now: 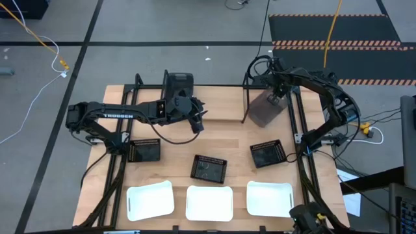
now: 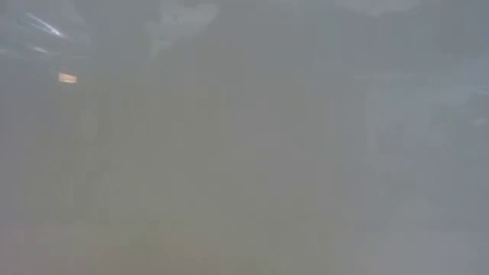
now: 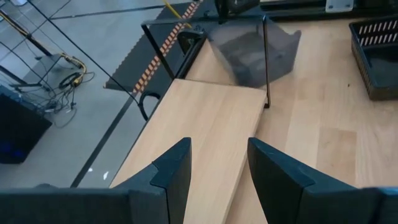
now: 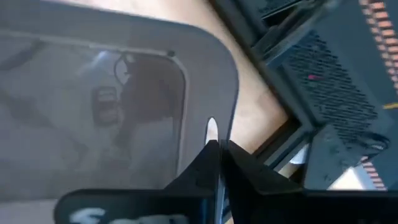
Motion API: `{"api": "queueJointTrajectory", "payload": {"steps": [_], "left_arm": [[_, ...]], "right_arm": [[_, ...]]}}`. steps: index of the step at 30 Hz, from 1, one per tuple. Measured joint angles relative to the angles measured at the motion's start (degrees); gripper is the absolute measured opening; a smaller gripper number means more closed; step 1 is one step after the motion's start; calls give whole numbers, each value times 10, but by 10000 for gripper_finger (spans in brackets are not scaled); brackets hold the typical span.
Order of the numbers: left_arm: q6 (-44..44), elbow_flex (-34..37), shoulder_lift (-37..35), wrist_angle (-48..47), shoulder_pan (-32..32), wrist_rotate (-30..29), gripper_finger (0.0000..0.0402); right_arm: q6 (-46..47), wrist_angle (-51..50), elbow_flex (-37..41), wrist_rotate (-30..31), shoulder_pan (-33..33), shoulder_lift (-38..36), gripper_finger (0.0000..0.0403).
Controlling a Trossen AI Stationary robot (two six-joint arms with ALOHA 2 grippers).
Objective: Stack baskets on shelf by color
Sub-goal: Stack the gray bin on top of the gray bin
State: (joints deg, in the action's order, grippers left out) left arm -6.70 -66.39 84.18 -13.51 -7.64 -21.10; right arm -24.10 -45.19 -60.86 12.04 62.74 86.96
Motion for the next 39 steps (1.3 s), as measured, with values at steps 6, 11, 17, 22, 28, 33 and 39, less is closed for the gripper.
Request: {"api": "queueJointTrajectory", "payload": {"steps": [6,11,17,22,28,33,39], "left_arm": [[4,0,0,4,0,0,159],[8,0,0,18,0,0,159],[-41,0,0,60,7,11,159],[-176,0,0,105,24,65,159],[-352,0,0,155,58,71,159],[-371,0,11,275,80,74,159],[-495,-9,56,325,110,39,159]], "right_arm": [[-20,-23,-12,96,-29,-69,3],[-40,-47,-37,152,-59,-144,2],[-6,-46,-85,254,-113,-225,1],[62,-97,-154,252,-149,-256,1],[164,-156,-238,225,-187,-258,1],[244,-154,-289,98,-206,-257,0],[283,-136,-291,-17,-254,-226,0]]}}
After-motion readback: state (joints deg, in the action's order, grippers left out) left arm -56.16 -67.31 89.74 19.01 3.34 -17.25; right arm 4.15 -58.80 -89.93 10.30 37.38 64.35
